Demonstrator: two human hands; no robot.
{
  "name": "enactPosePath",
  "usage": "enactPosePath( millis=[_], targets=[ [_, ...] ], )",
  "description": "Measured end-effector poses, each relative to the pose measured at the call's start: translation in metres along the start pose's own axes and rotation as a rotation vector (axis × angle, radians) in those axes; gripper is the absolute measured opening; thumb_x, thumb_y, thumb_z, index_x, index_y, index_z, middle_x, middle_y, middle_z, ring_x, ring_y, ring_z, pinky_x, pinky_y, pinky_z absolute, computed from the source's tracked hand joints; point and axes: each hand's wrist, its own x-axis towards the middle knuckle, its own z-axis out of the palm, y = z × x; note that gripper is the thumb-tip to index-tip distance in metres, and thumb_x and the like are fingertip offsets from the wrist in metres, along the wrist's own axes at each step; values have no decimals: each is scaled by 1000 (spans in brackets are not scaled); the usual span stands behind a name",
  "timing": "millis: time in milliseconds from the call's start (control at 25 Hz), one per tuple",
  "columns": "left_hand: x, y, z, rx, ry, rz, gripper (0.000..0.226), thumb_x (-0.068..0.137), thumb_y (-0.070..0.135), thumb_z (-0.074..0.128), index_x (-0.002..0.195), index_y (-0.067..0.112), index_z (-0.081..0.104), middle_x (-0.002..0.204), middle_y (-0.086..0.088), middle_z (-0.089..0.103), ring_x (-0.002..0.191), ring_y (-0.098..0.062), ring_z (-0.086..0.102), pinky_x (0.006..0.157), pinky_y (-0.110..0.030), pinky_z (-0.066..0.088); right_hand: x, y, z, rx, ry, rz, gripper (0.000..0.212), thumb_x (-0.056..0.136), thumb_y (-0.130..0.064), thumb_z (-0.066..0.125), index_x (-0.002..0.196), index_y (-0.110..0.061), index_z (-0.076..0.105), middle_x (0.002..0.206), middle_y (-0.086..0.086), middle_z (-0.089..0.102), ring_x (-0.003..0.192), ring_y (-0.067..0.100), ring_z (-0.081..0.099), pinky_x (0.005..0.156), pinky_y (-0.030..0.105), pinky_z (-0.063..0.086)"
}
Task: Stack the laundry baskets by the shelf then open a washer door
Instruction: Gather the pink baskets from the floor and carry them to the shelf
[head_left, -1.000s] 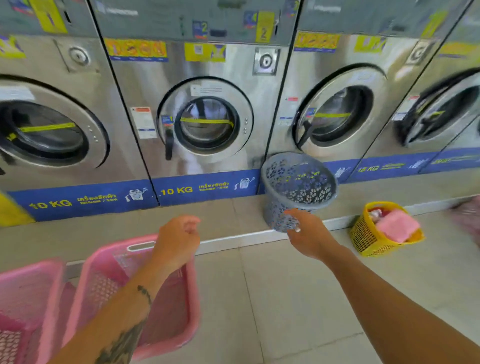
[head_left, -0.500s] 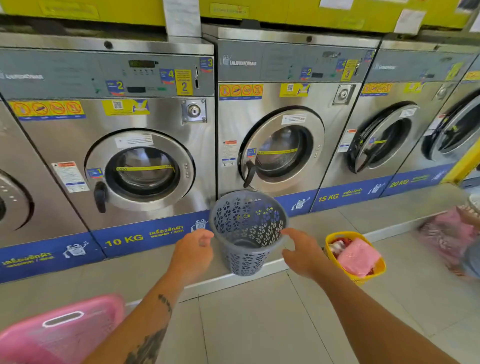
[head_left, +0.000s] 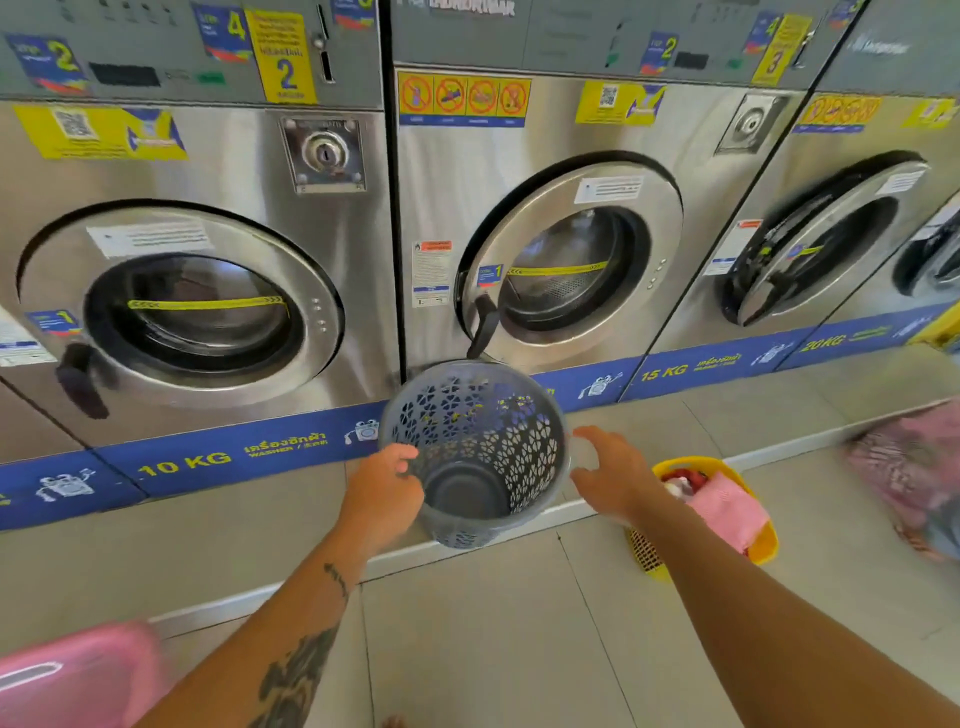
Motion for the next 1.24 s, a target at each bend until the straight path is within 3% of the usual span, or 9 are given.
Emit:
enactPosePath(
  millis=[80,240,400,520,600,720,840,1000,1240],
  targets=[
    [25,-1,14,75,36,-15,47,84,13,51,130,23,53,115,-2,61,94,-15,58,78,-27,45,34,12,4,-11,-22,7,55,85,-17,58,139,-18,46,134,16,52,128,32,45,103,34,36],
    [76,-22,55,273,155,-78,55,81,25,58,135,23,48,133,-10,51,123,-34,47,103,-44,40,113,44,27,-25,-24,-23,55,84,-14,58,137,-19,48,131,15,54,124,34,49,102,37,38],
    [120,-55,103,369,244,-194,61,81,29,60,139,23,42,144,-13,39,133,-37,35,108,-52,33,190,86,69,-38,104,-123,53,80,-7,58,133,-13,51,124,21,57,108,44,55,96,49,45],
    [149,-84,136,414,294,-338,69,82,30,60,146,24,33,155,-16,21,140,-39,21,111,-54,25,240,123,106,-105,67,-140,56,80,-10,58,135,-17,47,134,23,48,114,48,51,96,53,44],
    [167,-104,148,433,310,-400,72,82,29,60,147,24,30,156,-16,17,138,-40,22,109,-54,27,269,140,125,-127,33,-119,59,82,-14,57,138,-22,41,140,23,39,116,50,48,97,53,43],
    [180,-130,162,427,374,-342,65,80,14,59,142,17,40,152,-14,29,126,-44,41,102,-49,38,298,155,147,-32,24,-111,60,86,-10,55,143,-21,38,142,22,37,117,46,49,100,49,41],
    [182,-146,169,341,531,-268,56,76,1,56,130,13,59,146,-9,45,120,-35,54,99,-39,44,308,162,159,70,83,-93,59,88,-2,49,143,-19,40,136,18,46,117,37,51,98,41,40],
    [168,-156,170,299,583,-268,54,75,4,59,127,17,63,145,-6,50,118,-29,59,101,-38,46,294,167,164,92,133,-103,60,85,3,46,142,-17,44,134,15,49,115,35,52,94,39,42],
    [84,-183,138,308,601,-275,51,77,7,61,127,16,63,142,-9,53,115,-32,61,98,-43,51,222,139,183,38,100,-151,57,85,2,46,140,-15,47,131,17,51,112,38,53,90,43,45]
  ],
)
